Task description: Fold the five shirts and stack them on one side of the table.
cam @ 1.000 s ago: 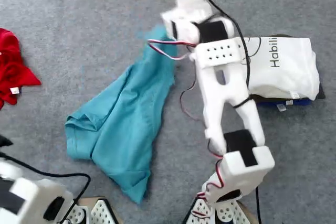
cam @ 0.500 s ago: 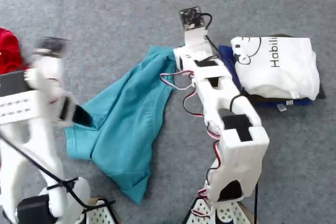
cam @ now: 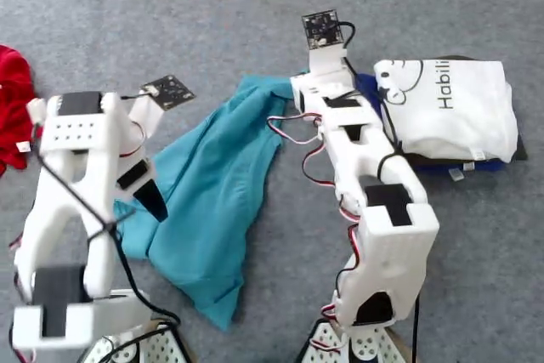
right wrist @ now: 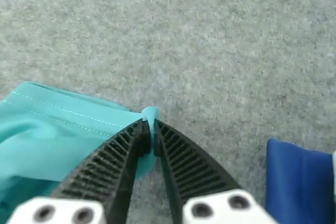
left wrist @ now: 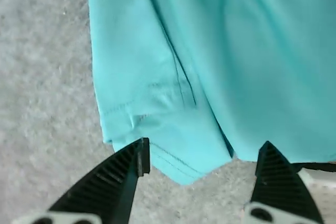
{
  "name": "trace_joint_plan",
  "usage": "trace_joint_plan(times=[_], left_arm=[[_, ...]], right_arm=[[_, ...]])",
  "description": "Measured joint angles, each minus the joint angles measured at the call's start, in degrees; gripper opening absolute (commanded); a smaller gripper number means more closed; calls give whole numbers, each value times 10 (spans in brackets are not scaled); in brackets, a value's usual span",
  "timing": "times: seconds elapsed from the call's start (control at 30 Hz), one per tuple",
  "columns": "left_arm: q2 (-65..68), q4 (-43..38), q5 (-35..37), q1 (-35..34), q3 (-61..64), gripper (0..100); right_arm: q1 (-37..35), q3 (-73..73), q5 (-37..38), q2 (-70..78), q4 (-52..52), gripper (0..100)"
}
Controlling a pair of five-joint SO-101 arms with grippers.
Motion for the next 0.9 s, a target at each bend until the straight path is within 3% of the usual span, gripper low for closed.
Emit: trace_joint_plan(times=[0.2, 0.33, 0.67, 0.9], left_arm=[[102, -7, -10, 0, -70, 332], [144, -16, 4, 0, -97, 272], [160, -47, 24, 3, -97, 261], [160, -49, 34, 57, -60, 259]], right_arm=[[0, 0, 0, 0, 0, 15], [0, 0, 0, 0, 0, 15], [0, 0, 0, 0, 0, 15], [0, 0, 0, 0, 0, 15]])
